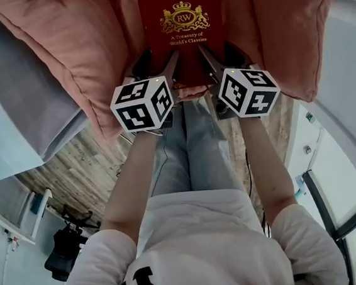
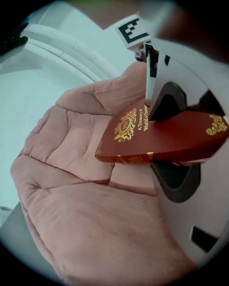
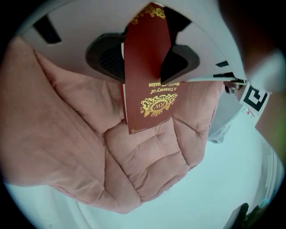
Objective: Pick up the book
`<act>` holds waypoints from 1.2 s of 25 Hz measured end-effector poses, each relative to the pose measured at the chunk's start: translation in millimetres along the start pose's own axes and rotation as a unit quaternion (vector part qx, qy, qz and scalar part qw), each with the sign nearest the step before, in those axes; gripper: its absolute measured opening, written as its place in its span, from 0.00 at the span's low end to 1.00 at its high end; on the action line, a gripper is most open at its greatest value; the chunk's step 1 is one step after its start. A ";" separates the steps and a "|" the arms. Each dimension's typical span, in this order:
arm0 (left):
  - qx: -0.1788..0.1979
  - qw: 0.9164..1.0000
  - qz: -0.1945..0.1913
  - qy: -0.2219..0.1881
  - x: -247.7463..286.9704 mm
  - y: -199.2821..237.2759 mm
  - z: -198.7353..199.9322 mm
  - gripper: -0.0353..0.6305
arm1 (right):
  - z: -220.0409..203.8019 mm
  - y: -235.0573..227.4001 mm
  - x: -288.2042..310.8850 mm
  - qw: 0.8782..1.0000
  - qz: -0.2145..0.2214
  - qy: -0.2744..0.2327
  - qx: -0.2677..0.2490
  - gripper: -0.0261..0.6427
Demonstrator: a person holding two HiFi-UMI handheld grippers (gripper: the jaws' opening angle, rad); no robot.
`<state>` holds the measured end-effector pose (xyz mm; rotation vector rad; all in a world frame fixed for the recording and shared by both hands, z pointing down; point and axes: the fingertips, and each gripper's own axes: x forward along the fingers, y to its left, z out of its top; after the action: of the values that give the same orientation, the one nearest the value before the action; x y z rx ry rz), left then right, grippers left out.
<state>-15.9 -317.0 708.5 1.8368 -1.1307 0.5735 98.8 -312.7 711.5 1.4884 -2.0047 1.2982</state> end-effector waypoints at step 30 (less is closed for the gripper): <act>0.012 0.995 -0.020 -0.094 -129.7 -57.0 104.3 0.48 | 106.6 98.7 -106.8 0.997 0.004 -0.058 -0.047 0.43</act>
<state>-34.2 -334.2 534.3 1.9610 -1.2109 0.3990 80.9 -332.5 533.2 1.5463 -2.1143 1.1260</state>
